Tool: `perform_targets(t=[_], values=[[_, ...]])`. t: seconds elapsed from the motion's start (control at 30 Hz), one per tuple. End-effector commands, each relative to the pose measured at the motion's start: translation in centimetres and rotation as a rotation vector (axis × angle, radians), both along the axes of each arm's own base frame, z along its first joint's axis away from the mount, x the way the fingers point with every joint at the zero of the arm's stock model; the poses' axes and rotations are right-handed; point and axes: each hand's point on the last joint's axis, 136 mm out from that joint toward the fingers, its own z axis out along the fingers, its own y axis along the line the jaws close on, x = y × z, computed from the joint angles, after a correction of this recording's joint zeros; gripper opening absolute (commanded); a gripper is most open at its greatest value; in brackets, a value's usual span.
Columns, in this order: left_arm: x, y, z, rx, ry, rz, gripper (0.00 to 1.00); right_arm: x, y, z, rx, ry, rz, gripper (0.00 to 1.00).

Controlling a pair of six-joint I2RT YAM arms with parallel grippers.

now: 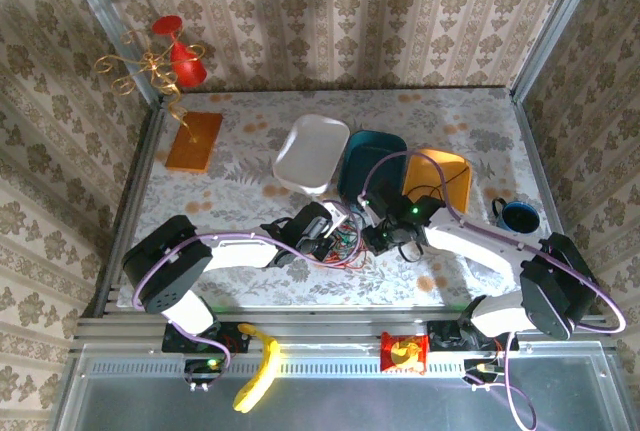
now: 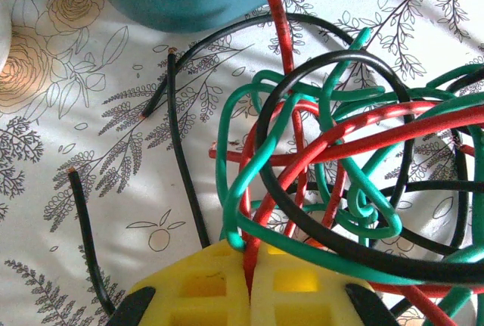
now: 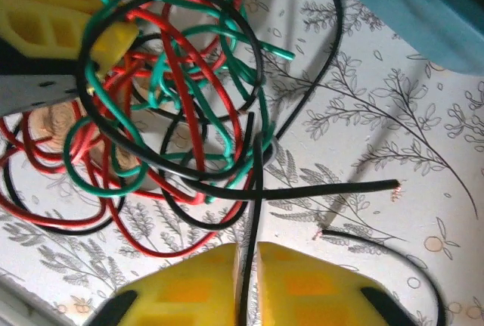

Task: Untangle the cables

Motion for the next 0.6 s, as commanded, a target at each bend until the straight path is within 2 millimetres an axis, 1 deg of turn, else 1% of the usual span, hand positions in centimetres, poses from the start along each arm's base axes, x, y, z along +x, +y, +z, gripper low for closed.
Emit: perform_targets(t=[0.0, 0.07, 0.1, 0.13, 0.23, 0.33, 0.4, 0.5, 0.57], values=[[-0.1, -0.1, -0.3, 0.024, 0.003, -0.010, 0.00, 0.5, -1.6, 0.9, -0.011, -0.046, -0.080, 0.06], [-0.2, 0.0, -0.4, 0.024, 0.005, -0.011, 0.00, 1.1, -2.0, 2.1, 0.025, -0.083, -0.118, 0.01], [-0.3, 0.0, -0.5, 0.024, 0.009, -0.013, 0.03, 1.5, -2.3, 2.9, 0.048, -0.108, -0.144, 0.00], [-0.3, 0.0, -0.6, 0.026, 0.012, -0.012, 0.03, 1.9, -2.7, 3.7, 0.065, -0.129, -0.171, 0.00], [-0.4, 0.3, -1.1, 0.038, 0.020, -0.002, 0.05, 3.3, -4.9, 6.4, 0.113, -0.211, -0.289, 0.00], [-0.4, 0.5, -1.4, 0.042, 0.026, 0.003, 0.06, 4.5, -8.3, 9.4, 0.147, -0.300, -0.441, 0.00], [-0.5, 0.7, -1.5, 0.050, 0.027, 0.009, 0.07, 5.0, -10.7, 11.7, 0.162, -0.379, -0.540, 0.00], [-0.4, 0.9, -1.7, 0.056, 0.025, 0.015, 0.07, 5.3, -14.3, 15.1, 0.175, -0.488, -0.681, 0.00], [-0.4, 1.2, -1.8, 0.063, 0.025, 0.021, 0.07, 5.2, -16.6, 17.0, 0.174, -0.550, -0.770, 0.00]])
